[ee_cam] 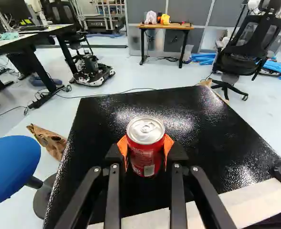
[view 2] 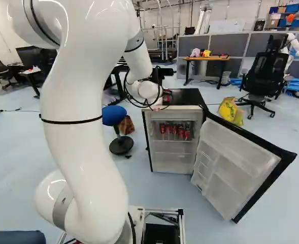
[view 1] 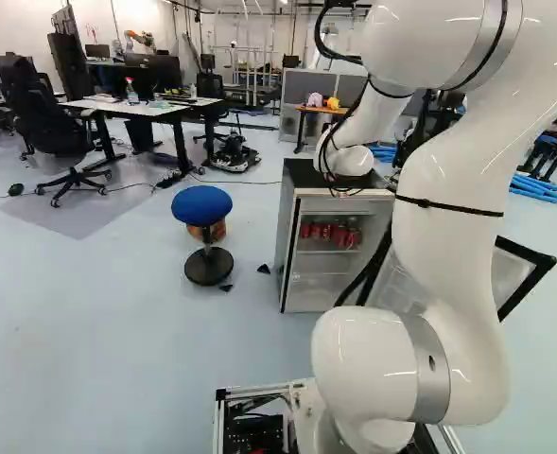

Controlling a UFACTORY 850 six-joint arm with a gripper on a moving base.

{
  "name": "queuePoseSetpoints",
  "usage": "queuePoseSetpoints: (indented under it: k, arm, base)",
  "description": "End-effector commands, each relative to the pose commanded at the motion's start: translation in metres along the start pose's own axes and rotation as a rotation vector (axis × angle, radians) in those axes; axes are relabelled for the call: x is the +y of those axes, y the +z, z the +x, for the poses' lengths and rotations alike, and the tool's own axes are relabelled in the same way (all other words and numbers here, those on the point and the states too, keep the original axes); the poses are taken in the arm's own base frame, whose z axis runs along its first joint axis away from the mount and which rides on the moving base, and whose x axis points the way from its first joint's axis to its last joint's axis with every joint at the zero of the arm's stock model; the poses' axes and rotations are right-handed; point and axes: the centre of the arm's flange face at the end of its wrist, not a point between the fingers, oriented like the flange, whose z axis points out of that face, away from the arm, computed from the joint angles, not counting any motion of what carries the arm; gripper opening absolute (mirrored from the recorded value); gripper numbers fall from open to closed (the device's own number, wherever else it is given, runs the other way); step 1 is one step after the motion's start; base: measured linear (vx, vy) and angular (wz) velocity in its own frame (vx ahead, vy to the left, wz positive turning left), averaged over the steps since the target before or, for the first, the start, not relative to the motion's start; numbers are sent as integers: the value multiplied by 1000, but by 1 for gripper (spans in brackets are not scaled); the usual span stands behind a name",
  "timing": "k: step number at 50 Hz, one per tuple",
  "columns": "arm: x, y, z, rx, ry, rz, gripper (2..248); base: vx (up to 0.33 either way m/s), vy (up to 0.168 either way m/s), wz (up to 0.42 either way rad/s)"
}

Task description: Grab a drink from the fridge

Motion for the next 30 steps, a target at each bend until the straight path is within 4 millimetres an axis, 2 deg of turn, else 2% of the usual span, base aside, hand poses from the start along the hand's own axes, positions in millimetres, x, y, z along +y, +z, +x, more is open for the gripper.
queuePoseSetpoints:
  k: [11,12,16,17,22,23,27,28,30]
  arm:
    - [0,0,0,0,0,0,94]
    - [0,0,0,0,0,0,111]
    - [0,0,0,0,0,0,111]
    - [0,0,0,0,0,0,144]
    - [0,0,0,0,0,0,144]
    - [0,0,0,0,0,0,178]
    - [0,0,0,0,0,0,178]
    - [0,-1,0,0,0,0,214]
    - [0,-2,-1,-1,0,-1,214]
  base:
    - [0,0,0]
    - [0,0,0]
    - [0,0,0]
    - [0,0,0]
    - [0,0,0]
    - [0,0,0]
    - [0,0,0]
    - [0,0,0]
    - [0,0,0]
